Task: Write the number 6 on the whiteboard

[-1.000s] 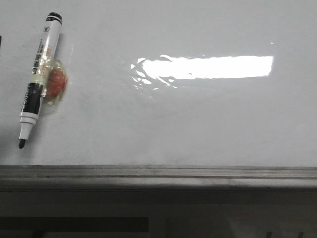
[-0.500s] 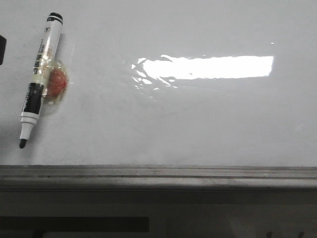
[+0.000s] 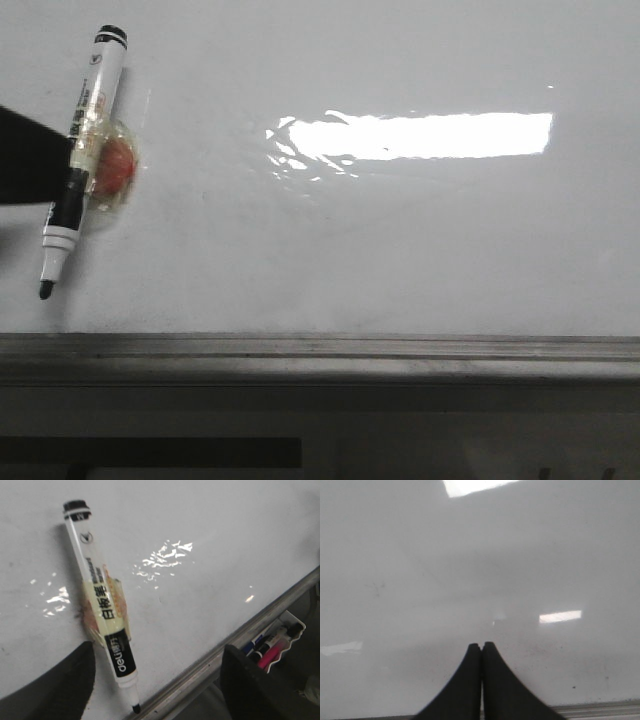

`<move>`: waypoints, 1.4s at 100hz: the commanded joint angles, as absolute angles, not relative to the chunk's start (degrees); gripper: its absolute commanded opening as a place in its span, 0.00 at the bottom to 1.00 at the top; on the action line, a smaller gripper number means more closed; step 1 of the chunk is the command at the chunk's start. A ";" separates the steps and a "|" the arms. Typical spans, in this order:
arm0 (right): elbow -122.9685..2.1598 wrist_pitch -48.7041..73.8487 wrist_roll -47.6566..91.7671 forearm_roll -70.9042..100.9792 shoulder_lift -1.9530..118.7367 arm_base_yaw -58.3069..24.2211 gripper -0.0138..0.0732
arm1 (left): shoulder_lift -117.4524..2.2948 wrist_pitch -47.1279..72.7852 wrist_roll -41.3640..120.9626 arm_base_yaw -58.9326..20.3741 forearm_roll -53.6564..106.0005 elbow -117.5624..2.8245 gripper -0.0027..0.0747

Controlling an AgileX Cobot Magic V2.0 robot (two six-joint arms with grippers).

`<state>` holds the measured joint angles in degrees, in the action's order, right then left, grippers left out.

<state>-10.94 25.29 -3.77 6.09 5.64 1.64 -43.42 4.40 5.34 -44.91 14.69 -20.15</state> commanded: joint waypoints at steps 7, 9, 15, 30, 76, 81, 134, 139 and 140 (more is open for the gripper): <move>-13.01 20.97 -3.38 6.16 6.83 1.56 0.08 | -45.38 -2.51 3.74 -45.34 14.19 -20.59 0.68; -13.01 20.97 -3.38 6.16 6.83 1.56 0.08 | -45.61 -3.22 3.74 -45.34 14.43 -20.51 0.68; -13.01 20.97 -3.38 6.16 6.83 1.56 0.08 | -46.28 -4.53 3.74 -45.34 14.54 -20.26 0.68; -13.01 20.97 -3.38 6.16 6.83 1.56 0.08 | -49.68 -7.17 3.74 -45.34 14.54 -20.26 0.68; -13.01 20.97 -3.38 6.16 6.83 1.56 0.08 | -59.18 -10.30 3.74 -44.03 16.88 -20.26 0.53; -13.01 20.97 -3.38 6.16 6.83 1.56 0.08 | -59.46 -9.06 3.74 -42.96 17.50 -20.26 0.41; -13.01 21.20 -3.38 6.16 6.83 1.56 0.08 | -59.74 -6.67 3.74 -38.76 17.76 -20.26 0.01; -13.01 21.20 -3.38 6.16 6.83 1.56 0.08 | -59.74 -6.13 3.74 -38.76 17.76 -20.26 0.01; -13.01 21.20 -3.38 6.16 6.83 1.56 0.08 | -59.74 -5.99 3.74 -38.76 17.76 -20.26 0.01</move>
